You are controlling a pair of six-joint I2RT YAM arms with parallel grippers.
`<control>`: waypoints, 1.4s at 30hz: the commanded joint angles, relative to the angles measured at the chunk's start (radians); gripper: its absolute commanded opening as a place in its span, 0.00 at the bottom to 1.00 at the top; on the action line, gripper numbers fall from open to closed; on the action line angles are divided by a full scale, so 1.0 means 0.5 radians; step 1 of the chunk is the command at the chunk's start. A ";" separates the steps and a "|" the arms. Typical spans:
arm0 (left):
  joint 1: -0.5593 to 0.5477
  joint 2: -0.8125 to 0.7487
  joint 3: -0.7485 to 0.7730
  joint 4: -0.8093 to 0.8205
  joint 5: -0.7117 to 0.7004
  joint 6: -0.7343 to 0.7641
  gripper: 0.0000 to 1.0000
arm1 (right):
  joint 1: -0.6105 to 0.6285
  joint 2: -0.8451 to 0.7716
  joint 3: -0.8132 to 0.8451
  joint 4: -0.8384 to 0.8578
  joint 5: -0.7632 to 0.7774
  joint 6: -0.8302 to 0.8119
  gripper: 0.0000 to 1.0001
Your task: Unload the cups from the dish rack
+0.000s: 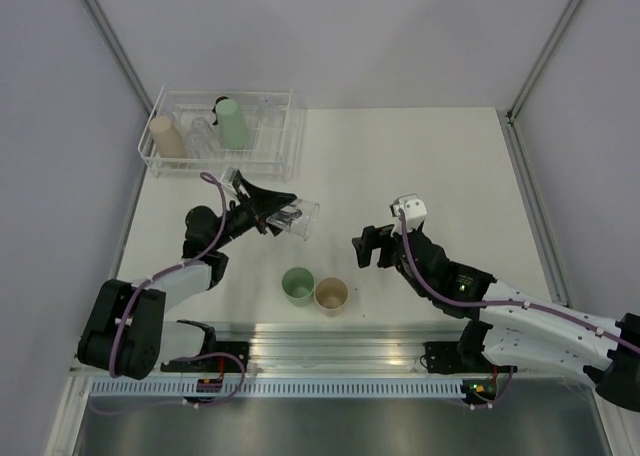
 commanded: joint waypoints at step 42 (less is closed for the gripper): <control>-0.340 0.094 -0.264 1.367 0.094 -0.599 0.74 | -0.231 0.431 0.196 1.219 -1.366 -0.241 0.01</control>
